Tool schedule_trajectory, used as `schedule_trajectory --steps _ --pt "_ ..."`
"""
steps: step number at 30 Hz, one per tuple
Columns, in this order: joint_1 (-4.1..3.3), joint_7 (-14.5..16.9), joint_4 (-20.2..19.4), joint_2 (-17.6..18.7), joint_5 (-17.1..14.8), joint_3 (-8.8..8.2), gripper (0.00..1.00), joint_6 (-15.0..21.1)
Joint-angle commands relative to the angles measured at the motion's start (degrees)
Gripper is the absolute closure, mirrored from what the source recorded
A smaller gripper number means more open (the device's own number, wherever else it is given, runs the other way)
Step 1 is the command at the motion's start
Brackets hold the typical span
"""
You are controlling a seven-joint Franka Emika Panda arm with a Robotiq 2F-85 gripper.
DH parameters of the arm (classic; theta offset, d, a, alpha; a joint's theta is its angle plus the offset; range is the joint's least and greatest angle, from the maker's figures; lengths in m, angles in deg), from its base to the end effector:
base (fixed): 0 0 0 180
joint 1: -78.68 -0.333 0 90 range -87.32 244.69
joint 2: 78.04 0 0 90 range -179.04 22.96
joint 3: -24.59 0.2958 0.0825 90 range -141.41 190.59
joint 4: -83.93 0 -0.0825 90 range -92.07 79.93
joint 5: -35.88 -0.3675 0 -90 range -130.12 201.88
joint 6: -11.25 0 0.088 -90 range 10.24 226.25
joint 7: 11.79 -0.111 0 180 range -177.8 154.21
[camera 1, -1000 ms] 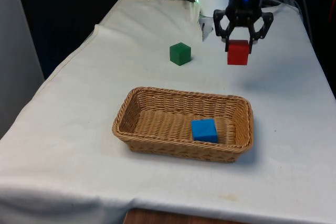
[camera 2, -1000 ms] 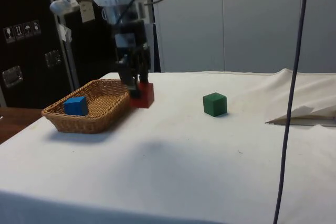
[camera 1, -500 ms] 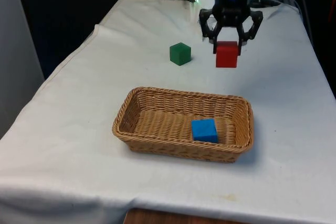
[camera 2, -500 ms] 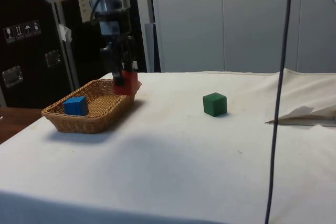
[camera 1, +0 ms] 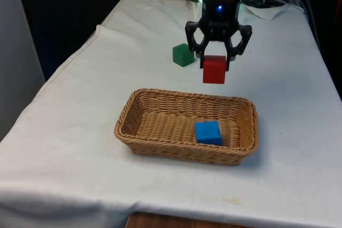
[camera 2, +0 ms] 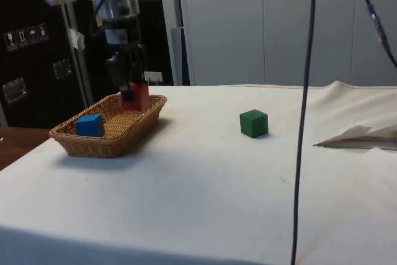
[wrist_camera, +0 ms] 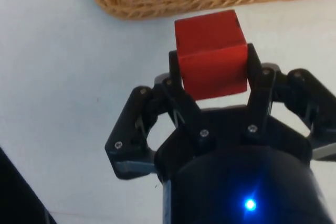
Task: Pick up exactly two blocks and place them into the basket.
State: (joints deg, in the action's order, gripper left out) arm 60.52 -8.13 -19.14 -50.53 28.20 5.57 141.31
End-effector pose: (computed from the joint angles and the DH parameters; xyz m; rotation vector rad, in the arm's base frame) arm 0.6310 0.0091 0.2835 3.0932 -0.0003 0.0292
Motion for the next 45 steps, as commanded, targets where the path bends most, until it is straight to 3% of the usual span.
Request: schedule_trajectory --steps 1,7,8,9,15,16,17,24,25,26,30,35,36,37,41,42,43,44,45 --pt "0.69 0.97 1.83 1.20 -0.69 0.06 0.96 -0.97" --pt "1.32 2.58 6.36 4.76 -1.83 -1.20 0.96 -1.66" --pt "0.57 1.95 5.27 4.13 -1.32 -1.60 0.96 -0.80" --pt "1.43 2.92 7.16 5.44 -2.12 -1.43 0.96 -1.72" --pt "2.23 5.04 12.03 9.85 -4.18 -2.69 0.96 -1.83" --pt "1.60 4.98 11.57 9.80 -4.18 -3.44 0.96 -1.03" --pt "2.46 5.67 13.41 11.29 -4.98 -3.09 0.96 -1.78" --pt "3.32 7.79 18.85 17.36 -7.96 -4.13 0.96 -1.49" --pt "2.52 7.56 17.76 16.79 -7.79 -4.76 0.96 -0.86" --pt "3.38 8.02 19.48 18.11 -8.42 -4.30 0.96 -1.49" --pt "3.38 9.11 22.00 20.68 -10.20 -5.04 0.96 -1.78" --pt "3.21 9.40 22.40 20.86 -10.60 -5.44 0.95 -2.06" --pt "3.21 9.45 22.35 20.80 -10.60 -5.44 0.86 -2.12" --pt "3.21 9.57 22.17 20.63 -10.66 -5.44 0.67 -2.12" --pt "3.09 9.28 22.46 20.91 -10.43 -5.67 0.28 -2.23" --pt "3.15 9.68 21.94 20.45 -10.66 -5.44 0.28 -2.12" --pt "3.15 9.68 21.89 20.40 -10.66 -5.44 0.18 -2.06" --pt "3.15 9.74 21.77 20.34 -10.66 -5.44 0.02 -2.06" --pt "3.15 9.74 21.72 20.28 -10.66 -5.44 0.00 -2.06"
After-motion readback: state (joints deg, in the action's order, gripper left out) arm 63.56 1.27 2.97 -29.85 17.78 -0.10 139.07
